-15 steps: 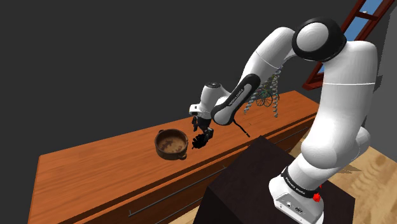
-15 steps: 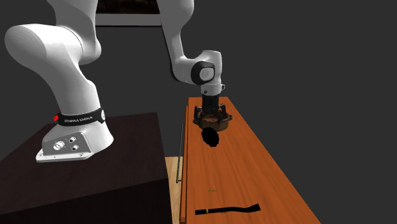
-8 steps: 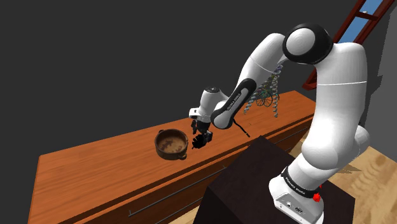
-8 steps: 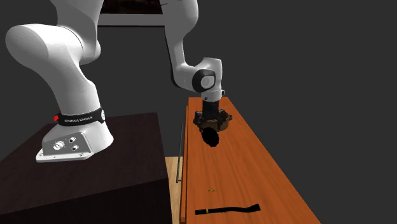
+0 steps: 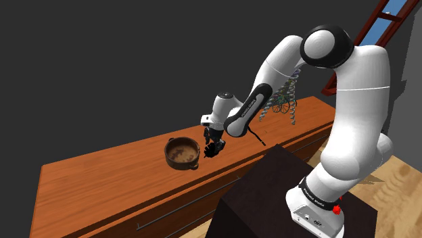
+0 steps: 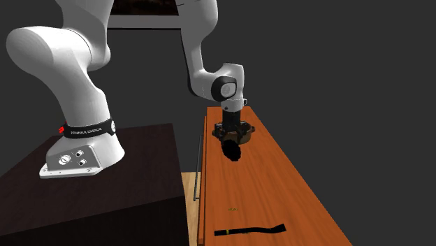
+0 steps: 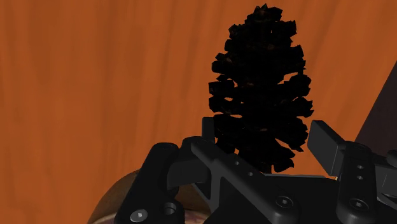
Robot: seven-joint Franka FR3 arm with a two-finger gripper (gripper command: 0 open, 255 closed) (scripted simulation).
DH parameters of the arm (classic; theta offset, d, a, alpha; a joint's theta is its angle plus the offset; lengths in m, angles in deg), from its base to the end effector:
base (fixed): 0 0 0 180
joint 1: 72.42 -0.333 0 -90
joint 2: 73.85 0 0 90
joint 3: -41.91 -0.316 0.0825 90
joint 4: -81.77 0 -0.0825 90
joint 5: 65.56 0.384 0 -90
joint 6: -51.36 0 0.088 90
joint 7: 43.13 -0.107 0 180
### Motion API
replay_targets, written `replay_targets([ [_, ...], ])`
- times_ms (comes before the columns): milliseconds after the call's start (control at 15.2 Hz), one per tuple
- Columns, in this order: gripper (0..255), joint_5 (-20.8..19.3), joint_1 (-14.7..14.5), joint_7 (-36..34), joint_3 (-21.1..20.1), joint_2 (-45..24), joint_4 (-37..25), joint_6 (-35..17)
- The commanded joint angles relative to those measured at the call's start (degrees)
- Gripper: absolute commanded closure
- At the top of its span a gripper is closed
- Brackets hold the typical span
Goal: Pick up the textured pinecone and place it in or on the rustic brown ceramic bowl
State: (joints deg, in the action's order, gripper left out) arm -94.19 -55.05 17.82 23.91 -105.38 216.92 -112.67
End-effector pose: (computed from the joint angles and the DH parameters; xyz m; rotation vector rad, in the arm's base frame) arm 0.4877 0.0472 0.1100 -2.2736 -2.1455 -0.0427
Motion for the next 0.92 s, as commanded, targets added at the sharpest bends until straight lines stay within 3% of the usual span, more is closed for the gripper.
replay_targets([
  [0, 255, 0.01, 0.01, 0.0, 0.03, -0.09, -0.02, 0.0],
  [396, 255, -0.02, 0.0, -0.02, 0.06, -0.11, -0.01, -0.04],
  [858, 255, 4.02, 4.16, 3.06, -5.03, 5.59, 2.11, 3.88],
])
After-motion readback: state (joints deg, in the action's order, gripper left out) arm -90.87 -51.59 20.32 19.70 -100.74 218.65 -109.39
